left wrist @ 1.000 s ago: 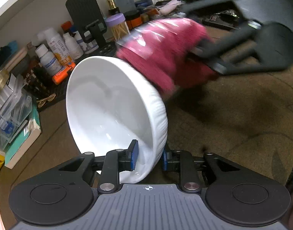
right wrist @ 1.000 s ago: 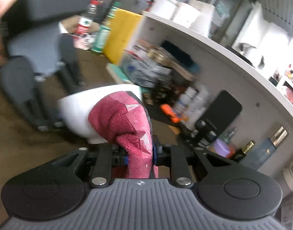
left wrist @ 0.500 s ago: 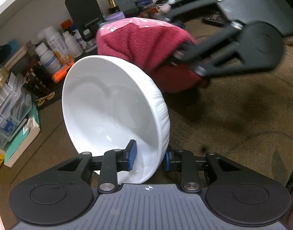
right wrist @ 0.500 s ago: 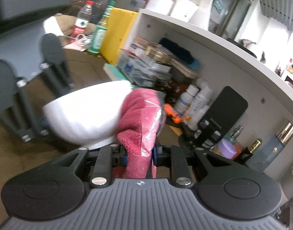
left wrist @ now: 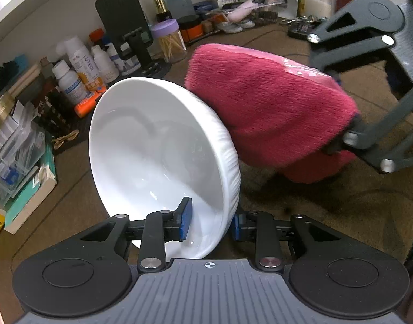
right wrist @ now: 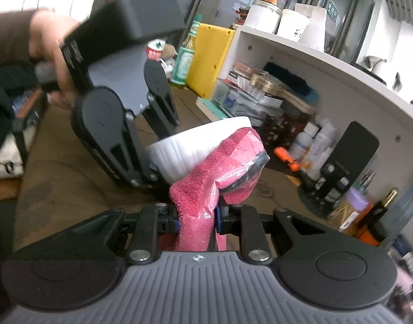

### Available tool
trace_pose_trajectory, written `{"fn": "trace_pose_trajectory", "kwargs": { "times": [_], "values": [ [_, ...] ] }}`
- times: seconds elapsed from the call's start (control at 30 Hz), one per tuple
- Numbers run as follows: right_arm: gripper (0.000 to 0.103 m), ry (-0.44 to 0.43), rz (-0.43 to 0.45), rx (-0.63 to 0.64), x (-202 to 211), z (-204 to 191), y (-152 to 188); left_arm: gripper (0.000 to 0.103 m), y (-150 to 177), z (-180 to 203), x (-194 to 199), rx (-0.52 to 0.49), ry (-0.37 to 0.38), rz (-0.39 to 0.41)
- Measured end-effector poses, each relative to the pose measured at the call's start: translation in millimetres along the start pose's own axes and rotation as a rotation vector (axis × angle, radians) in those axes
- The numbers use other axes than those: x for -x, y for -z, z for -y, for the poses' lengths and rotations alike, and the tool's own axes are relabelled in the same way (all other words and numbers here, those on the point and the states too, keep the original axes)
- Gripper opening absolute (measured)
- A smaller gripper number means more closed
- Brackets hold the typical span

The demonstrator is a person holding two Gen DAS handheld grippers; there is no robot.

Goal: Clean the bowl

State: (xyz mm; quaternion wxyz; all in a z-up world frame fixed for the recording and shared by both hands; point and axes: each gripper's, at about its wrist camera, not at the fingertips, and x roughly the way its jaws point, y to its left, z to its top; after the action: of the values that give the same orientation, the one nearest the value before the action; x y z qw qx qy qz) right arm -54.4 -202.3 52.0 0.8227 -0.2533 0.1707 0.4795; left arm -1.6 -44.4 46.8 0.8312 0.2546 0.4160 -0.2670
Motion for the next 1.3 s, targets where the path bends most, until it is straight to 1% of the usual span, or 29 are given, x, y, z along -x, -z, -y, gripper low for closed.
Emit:
{"fn": "trace_pose_trajectory", "kwargs": {
  "times": [0.07,0.13,0.23,0.3,0.37,0.43,0.5,0.57,0.6,0.7,0.73,0.77,0.8,0.83,0.9,0.97,1.0,1.07,1.1,1.17,1.2,1.23,1.27,1.3],
  "values": [
    [0.022,-0.04,0.002,0.026,6,-4,-2,0.032,-1,-1,0,0.009,0.005,0.001],
    [0.022,-0.047,-0.001,0.046,10,-8,-4,0.032,0,-3,0,0.021,0.015,0.006],
    [0.022,0.002,-0.005,0.076,14,-10,-9,0.032,0,-5,0,0.028,0.026,0.014],
    [0.022,0.044,-0.029,0.084,7,-7,-9,0.033,1,-6,0,0.025,0.029,0.022],
    [0.024,0.062,-0.049,0.07,-4,-5,-5,0.033,0,-5,0,0.027,0.026,0.021],
    [0.026,0.067,-0.034,-0.011,-12,-1,4,0.033,0,-4,-1,0.033,0.022,0.021],
    [0.03,0.055,0.014,-0.14,-13,6,13,0.035,1,-5,-1,0.043,0.017,0.022],
    [0.031,0.049,0.073,-0.277,-9,13,22,0.036,1,-6,-2,0.054,0.015,0.023],
    [0.033,0.053,0.094,-0.32,-7,14,26,0.036,1,-7,-1,0.058,0.017,0.023],
    [0.037,0.05,0.123,-0.394,0,13,32,0.037,0,-6,-2,0.056,0.013,0.02],
    [0.035,0.052,0.135,-0.397,2,12,32,0.037,0,-6,-2,0.055,0.012,0.019],
    [0.021,0.058,0.147,-0.4,4,11,32,0.037,0,-7,-2,0.057,0.013,0.02],
    [0.018,0.091,0.161,-0.405,6,12,31,0.037,-1,-7,-2,0.06,0.013,0.021],
    [0.017,0.104,0.178,-0.413,7,15,30,0.037,0,-7,-2,0.064,0.013,0.022],
    [0.016,0.17,0.21,-0.404,11,31,22,0.037,0,-9,-2,0.073,0.02,0.026],
    [0.016,0.268,0.162,-0.305,0,37,10,0.037,0,-14,-2,0.099,0.04,0.029],
    [0.016,0.288,0.12,-0.238,-10,37,3,0.037,-1,-18,-2,0.12,0.056,0.029],
    [0.016,0.326,0.059,-0.063,-26,19,-4,0.037,-2,-22,-2,0.144,0.074,0.03],
    [0.017,0.301,0.049,-0.018,-25,10,-4,0.037,-3,-26,-3,0.163,0.088,0.032],
    [0.017,0.248,0.03,0.068,-22,-7,-2,0.039,-4,-26,-5,0.15,0.074,0.031],
    [0.017,0.217,0.015,0.082,-18,-13,2,0.043,-5,-24,-6,0.132,0.058,0.031],
    [0.017,0.218,0.009,0.067,-16,-15,7,0.044,-6,-21,-8,0.112,0.041,0.029],
    [0.017,0.22,0.004,0.051,-14,-16,11,0.053,-7,-18,-9,0.083,0.017,0.034],
    [0.017,0.225,0.007,0.012,-12,-13,14,0.067,-8,-14,-10,0.053,-0.009,0.041]
  ]
}}
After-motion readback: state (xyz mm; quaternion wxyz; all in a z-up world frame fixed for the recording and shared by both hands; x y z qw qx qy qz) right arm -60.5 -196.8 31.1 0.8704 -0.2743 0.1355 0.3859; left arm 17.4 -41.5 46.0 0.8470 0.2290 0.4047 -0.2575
